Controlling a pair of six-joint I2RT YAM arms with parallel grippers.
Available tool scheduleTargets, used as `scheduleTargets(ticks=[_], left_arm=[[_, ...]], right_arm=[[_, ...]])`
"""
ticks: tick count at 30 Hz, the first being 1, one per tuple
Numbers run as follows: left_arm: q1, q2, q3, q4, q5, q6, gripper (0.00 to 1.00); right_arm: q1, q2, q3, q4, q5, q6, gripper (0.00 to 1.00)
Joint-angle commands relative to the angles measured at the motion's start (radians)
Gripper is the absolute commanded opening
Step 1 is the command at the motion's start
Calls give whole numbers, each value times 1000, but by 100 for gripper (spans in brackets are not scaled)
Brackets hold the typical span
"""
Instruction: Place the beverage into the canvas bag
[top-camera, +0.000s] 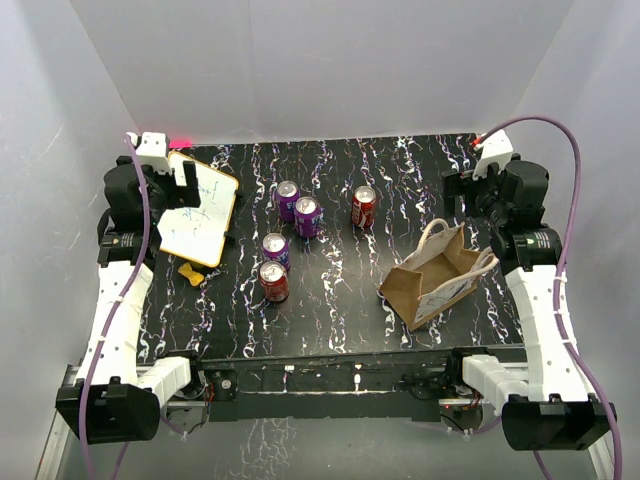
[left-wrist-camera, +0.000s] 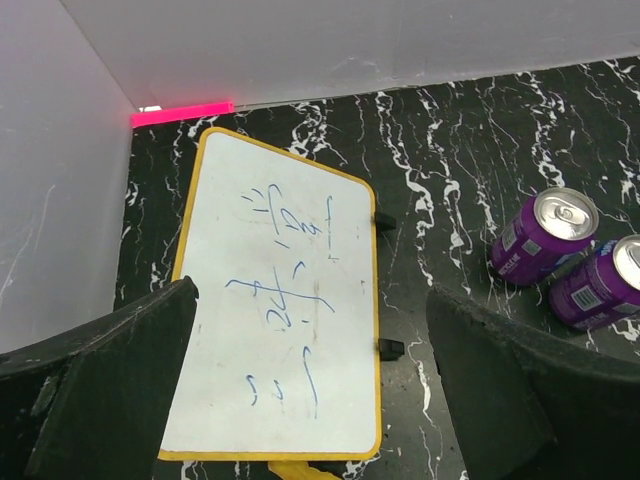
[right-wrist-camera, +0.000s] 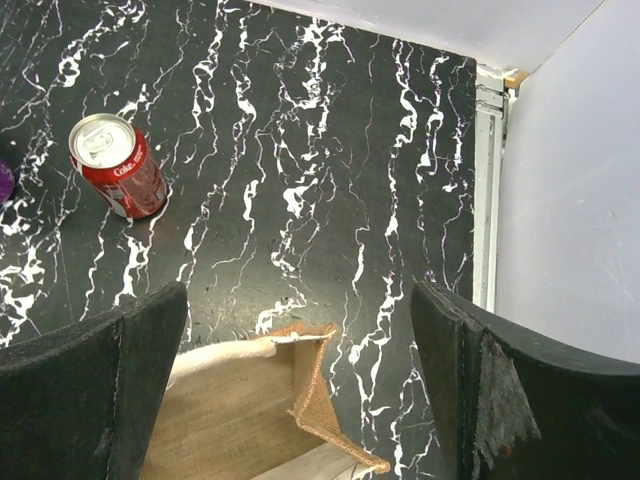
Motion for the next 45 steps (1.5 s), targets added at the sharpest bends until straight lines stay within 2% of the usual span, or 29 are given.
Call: scheduleTargets(ticks=[1,11,17,21,25,28,33,37,39,41,45], left_arm=[[1,-9,-9,26,94,20,97],[1,0,-33,43,191,7,97],[0,0,-43,48,209,2,97],[-1,3,-44,50,221,-2,97],[0,2,-43,49,225,-3,97],[0,1,-43,47,225,-1,97],[1,0,-46,49,234,-3,97],[1,1,-55,57,242,-2,97],[1,3,-64,64,248,0,97],[0,5,-73,71,260,8,97],[1,14,-91,76,313,35,97]], right_arm=[[2,-54,6,-17,15,-53,98],[-27,-190,-164,-108,94,-140,98],[-28,-155,-206,-135,107,-161,98],[-28,-62,-200,-142,91,-173,94],[-28,38,-167,-160,88,-179,86],[-28,98,-146,-174,84,-193,75],[-28,153,-138,-153,52,-232,51],[-25,206,-108,-122,-49,-261,21],[-12,237,-92,-105,-106,-264,12],[11,267,-80,-73,-127,-270,9],[125,326,-56,8,-150,-334,8]])
